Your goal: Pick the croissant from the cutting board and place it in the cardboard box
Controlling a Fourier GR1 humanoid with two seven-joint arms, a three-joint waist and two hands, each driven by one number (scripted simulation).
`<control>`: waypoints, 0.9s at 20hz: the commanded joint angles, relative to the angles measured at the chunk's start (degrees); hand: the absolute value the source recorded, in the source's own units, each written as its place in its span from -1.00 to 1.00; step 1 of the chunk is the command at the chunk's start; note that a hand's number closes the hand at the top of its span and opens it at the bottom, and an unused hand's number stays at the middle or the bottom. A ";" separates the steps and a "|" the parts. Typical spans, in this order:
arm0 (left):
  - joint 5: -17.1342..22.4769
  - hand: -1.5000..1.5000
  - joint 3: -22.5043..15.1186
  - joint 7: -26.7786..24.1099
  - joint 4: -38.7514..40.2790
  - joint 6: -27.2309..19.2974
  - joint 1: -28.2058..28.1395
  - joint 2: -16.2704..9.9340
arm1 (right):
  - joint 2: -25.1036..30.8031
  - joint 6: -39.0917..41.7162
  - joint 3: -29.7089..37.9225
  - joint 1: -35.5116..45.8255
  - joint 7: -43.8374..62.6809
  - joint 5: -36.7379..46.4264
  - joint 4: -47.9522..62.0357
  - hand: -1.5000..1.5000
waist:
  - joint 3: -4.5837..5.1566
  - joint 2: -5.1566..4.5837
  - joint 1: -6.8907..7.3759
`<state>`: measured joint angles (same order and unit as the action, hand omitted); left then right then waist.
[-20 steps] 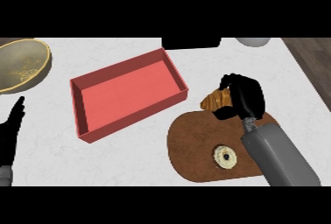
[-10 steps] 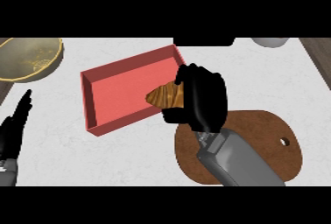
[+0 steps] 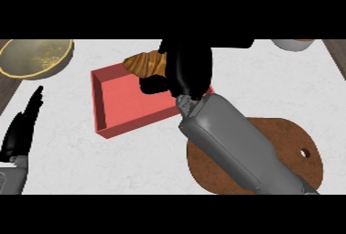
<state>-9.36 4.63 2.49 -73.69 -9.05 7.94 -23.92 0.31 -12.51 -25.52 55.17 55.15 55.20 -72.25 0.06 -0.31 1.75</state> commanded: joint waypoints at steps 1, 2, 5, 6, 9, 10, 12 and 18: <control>-0.87 0.00 -1.59 3.14 -2.15 -0.18 1.24 1.46 | -0.30 -7.48 4.38 7.40 -1.45 -6.86 12.13 1.00 | -0.05 -0.38 1.29; -0.55 0.00 -1.55 2.72 -4.35 0.35 -0.51 0.99 | -0.30 -9.62 5.17 8.43 -3.47 -7.14 16.32 1.00 | -0.06 -0.48 2.10; 0.12 0.00 -0.58 -1.15 1.35 2.10 1.21 0.53 | -0.31 -11.70 4.47 13.36 -5.09 -12.43 23.53 1.00 | 0.05 -0.82 1.94; -1.90 0.00 -1.11 1.55 0.23 -0.91 1.55 1.98 | -0.31 -14.53 1.52 12.14 -4.33 -14.31 23.50 1.00 | 0.00 -0.39 1.15; -1.16 0.00 -0.68 -0.49 -0.04 0.13 1.68 1.45 | -0.31 -17.42 5.77 15.42 -12.40 -15.34 33.74 1.00 | 0.02 -0.99 2.40; -0.76 0.00 -0.35 1.60 -0.86 1.53 3.37 -0.03 | -0.31 -18.44 5.40 16.74 -10.62 -16.50 35.68 1.00 | 0.01 -1.16 3.30; -1.26 0.00 -1.83 0.03 -1.24 1.36 1.44 1.67 | -0.31 -17.64 5.71 18.94 -11.47 -18.11 40.10 1.00 | 0.03 -1.22 3.80; -1.09 0.00 -2.19 0.96 -0.88 2.76 4.82 1.35 | -0.31 -23.08 7.04 18.64 -10.60 -22.31 47.29 -1.00 | 0.04 -2.23 6.31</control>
<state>-10.16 3.28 3.91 -74.36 -7.03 12.09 -22.75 0.05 -32.82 -19.93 73.20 44.16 36.50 -29.39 0.09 -1.87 6.11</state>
